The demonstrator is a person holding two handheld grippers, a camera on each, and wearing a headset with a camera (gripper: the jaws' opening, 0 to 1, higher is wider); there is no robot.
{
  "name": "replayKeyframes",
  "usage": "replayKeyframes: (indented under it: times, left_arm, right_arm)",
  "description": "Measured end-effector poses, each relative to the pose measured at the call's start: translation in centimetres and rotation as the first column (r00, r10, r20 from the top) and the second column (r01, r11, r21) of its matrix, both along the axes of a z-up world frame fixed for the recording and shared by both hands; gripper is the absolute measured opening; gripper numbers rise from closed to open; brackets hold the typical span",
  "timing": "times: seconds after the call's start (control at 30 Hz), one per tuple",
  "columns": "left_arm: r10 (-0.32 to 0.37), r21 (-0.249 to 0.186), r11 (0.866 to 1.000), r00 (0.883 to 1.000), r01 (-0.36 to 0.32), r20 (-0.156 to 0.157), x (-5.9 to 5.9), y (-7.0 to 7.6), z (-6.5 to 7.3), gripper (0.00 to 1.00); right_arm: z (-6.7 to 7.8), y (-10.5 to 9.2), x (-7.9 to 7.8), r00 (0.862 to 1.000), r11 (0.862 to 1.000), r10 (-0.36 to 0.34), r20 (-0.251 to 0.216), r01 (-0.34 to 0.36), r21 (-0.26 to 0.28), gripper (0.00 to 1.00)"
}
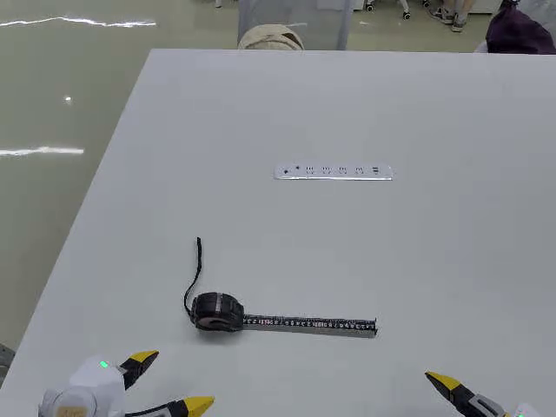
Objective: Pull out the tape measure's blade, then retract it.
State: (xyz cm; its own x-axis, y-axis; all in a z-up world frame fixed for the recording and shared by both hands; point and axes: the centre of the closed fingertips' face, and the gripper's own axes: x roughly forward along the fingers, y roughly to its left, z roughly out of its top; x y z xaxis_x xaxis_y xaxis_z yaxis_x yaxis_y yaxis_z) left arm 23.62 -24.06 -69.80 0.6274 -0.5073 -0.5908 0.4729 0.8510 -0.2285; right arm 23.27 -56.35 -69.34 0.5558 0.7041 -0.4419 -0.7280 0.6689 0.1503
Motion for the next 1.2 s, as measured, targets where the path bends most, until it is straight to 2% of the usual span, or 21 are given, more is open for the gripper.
replayKeyframes:
  times: [0.47,0.67,0.83,1.0,1.1,1.2]
  left_arm:
    - [0.041,0.003,0.999,0.999,-0.041,-0.012,1.3,-0.6,-0.2,0.74]
    - [0.085,-0.032,0.996,0.996,-0.086,-0.021,1.8,-0.7,-0.1,0.74]
    - [0.109,-0.031,0.993,0.994,-0.110,-0.014,2.5,-0.7,-0.2,0.74]
    - [0.130,-0.021,0.991,0.991,-0.131,-0.015,2.9,-0.7,-0.5,0.75]
    - [0.154,-0.036,0.987,0.988,-0.155,-0.023,3.0,-0.8,-0.5,0.75]
    - [0.178,-0.027,0.983,0.983,-0.179,-0.030,3.2,-0.7,-1.2,0.75]
  right_arm:
    - [-0.2,0.2,0.3,1.000,1.000,0.002,-0.002,-0.002,0.005,0.63]
    - [-0.2,0.1,0.5,1.000,1.000,0.000,0.000,0.000,0.008,0.63]
    - [-0.2,0.1,0.7,1.000,1.000,-0.002,-0.001,0.002,0.022,0.63]
    - [-0.4,0.3,0.6,1.000,1.000,0.003,0.000,-0.003,0.024,0.63]
    - [-0.4,0.3,0.6,1.000,1.000,0.006,0.000,-0.006,0.025,0.63]
    - [-0.5,0.3,0.6,1.000,1.000,0.005,-0.003,-0.005,0.031,0.63]
